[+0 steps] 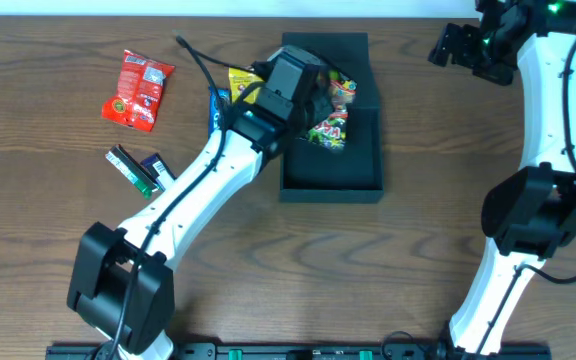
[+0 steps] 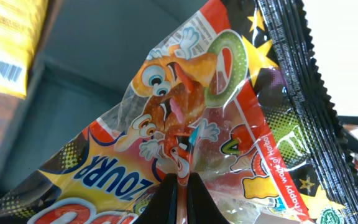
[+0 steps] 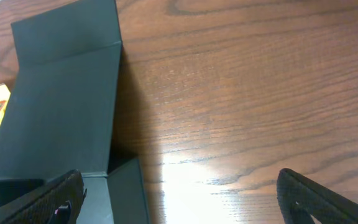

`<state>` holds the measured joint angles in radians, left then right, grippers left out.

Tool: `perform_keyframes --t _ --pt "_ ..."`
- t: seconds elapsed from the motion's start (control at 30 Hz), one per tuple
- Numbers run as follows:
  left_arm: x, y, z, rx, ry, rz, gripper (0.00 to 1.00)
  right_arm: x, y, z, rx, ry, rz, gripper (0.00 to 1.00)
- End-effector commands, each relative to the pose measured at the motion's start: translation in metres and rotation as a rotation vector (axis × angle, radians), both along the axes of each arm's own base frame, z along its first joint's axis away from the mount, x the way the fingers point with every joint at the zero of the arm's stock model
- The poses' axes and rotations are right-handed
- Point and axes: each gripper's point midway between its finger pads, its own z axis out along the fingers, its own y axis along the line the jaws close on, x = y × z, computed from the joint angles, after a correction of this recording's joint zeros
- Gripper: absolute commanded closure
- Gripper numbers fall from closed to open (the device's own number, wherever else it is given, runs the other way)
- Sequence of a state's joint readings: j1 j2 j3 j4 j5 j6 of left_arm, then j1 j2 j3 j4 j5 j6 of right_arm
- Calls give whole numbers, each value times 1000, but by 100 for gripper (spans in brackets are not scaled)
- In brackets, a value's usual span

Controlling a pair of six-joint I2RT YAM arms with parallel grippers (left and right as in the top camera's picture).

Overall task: Pack container
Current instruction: 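Carry the Haribo bag with the left gripper into the black box, then release the Haribo bag in the box and lift the left gripper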

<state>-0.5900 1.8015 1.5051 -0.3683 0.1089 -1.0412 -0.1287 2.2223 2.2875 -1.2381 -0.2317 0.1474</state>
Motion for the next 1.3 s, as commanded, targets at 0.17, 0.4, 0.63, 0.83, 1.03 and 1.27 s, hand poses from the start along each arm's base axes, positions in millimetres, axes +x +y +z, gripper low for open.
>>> perform_keyframes --t 0.17,0.4,0.63,0.83,1.03,1.27 --pt "-16 -9 9 -72 59 157 94 -5 -19 18 -14 -35 -15 1" --pt "-24 7 -20 30 123 250 94 -11 -37 17 -3 -20 -55 2" --pt "-25 -1 -49 39 194 234 94 -13 -36 16 -2 -9 -55 2" --pt "-27 -2 -59 50 215 234 94 -14 -36 16 -1 -7 -55 2" --pt "-32 -10 -67 29 262 204 94 -14 -36 16 -1 -7 -55 2" --pt "-40 -5 -91 -34 419 317 94 -14 -36 16 -2 -7 -55 2"
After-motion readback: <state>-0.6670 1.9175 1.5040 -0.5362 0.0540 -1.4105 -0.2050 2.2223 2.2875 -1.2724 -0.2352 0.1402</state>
